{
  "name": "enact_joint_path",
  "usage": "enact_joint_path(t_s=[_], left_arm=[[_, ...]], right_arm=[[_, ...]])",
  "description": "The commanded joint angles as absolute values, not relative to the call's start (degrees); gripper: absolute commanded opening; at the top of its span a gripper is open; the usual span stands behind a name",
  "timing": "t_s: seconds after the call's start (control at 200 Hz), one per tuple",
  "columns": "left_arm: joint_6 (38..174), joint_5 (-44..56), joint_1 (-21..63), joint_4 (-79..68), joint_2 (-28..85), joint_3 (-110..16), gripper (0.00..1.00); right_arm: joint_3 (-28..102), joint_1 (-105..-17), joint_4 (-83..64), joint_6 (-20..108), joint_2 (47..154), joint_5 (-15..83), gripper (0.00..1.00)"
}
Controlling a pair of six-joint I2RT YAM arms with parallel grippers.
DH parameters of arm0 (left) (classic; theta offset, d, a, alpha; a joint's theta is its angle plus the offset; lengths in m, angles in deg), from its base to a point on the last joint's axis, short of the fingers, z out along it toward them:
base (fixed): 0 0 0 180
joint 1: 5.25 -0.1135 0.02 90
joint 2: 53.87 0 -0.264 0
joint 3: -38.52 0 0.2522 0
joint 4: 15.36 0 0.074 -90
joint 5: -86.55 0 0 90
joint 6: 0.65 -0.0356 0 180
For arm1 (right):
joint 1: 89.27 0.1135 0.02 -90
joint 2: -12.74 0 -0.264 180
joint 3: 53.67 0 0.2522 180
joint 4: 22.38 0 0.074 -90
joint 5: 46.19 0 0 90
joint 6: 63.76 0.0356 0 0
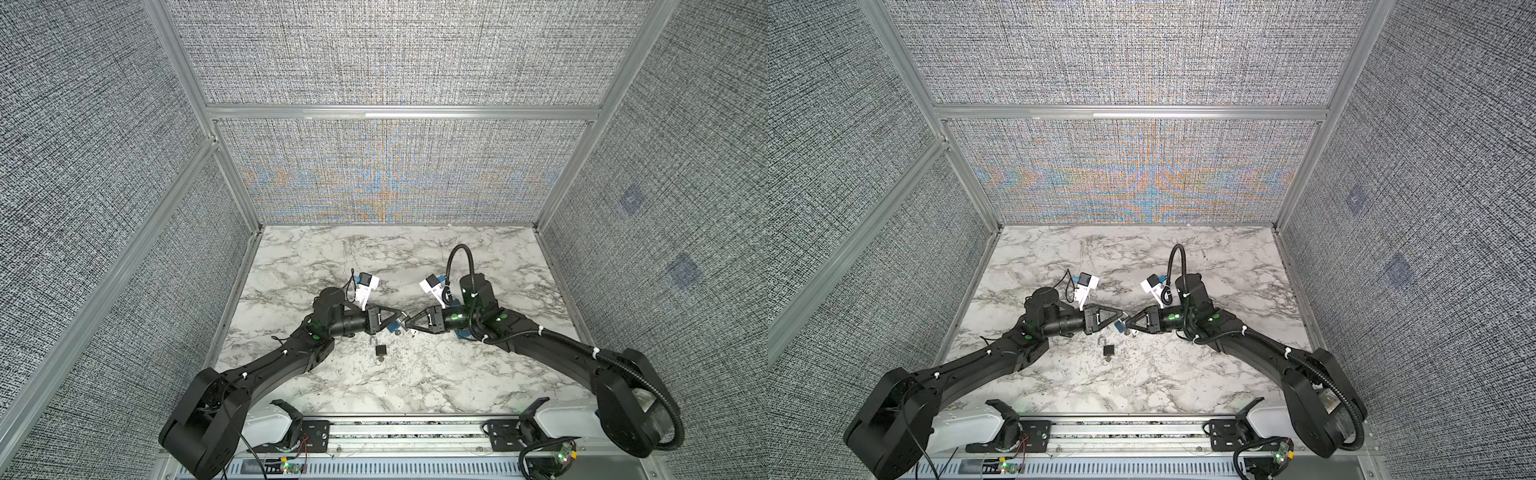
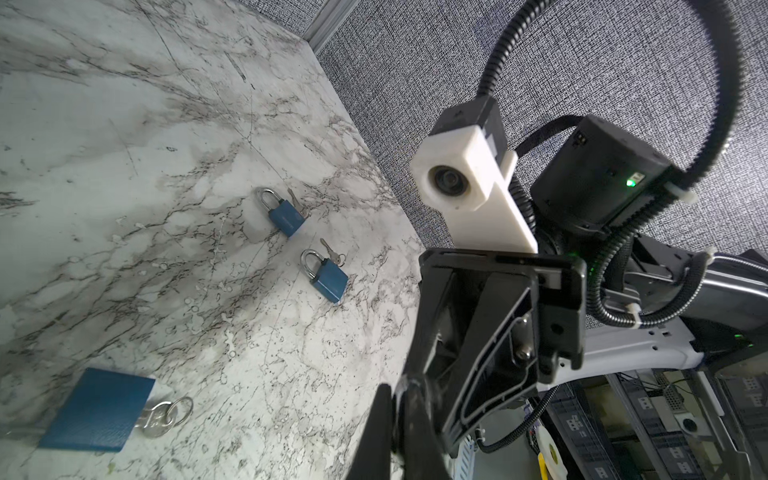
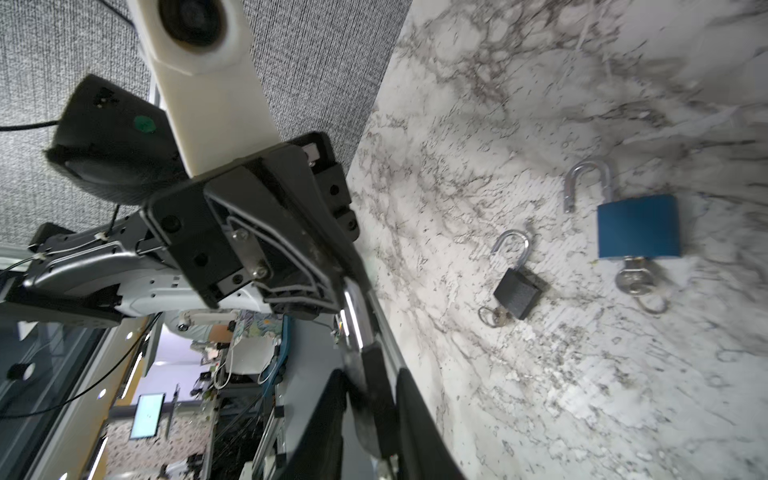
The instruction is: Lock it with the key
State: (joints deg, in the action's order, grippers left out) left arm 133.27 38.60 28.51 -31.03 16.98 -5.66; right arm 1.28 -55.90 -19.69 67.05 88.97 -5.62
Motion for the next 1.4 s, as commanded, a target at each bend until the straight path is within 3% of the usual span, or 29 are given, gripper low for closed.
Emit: enact_joint_path(t_s=[0.0,0.305,0.62,0.825,1.06,1.396], left_arm=[[135.3,37.3,28.3,-30.2,17.4,-6.8,0.00],[135.8,37.7,28.0,-28.4,18.2,-10.0,0.00],[136.8,39.0,27.9,-29.2,19.5,-10.9,0.00],[136.7,39.0,27.9,-28.4,19.5,-12.0,0.00],[137.2,39.4,27.9,-28.6,20.0,-12.6,0.00],[137.6,38.9,27.9,-28.5,20.7,-13.1,0.00]], right_arm=[[0.1,-56.0,-23.3,66.6,87.7,-4.1,0.34],[-3.9,-56.7,-25.3,66.9,83.6,-3.4,0.39],[-4.4,-57.1,-27.5,67.1,84.2,-4.0,0.32],[-5.3,-58.8,-27.5,67.0,82.9,-3.7,0.42],[-4.0,-59.1,-26.4,66.0,83.5,-4.4,0.43],[-2.8,-58.6,-27.2,66.5,85.1,-6.6,0.25]])
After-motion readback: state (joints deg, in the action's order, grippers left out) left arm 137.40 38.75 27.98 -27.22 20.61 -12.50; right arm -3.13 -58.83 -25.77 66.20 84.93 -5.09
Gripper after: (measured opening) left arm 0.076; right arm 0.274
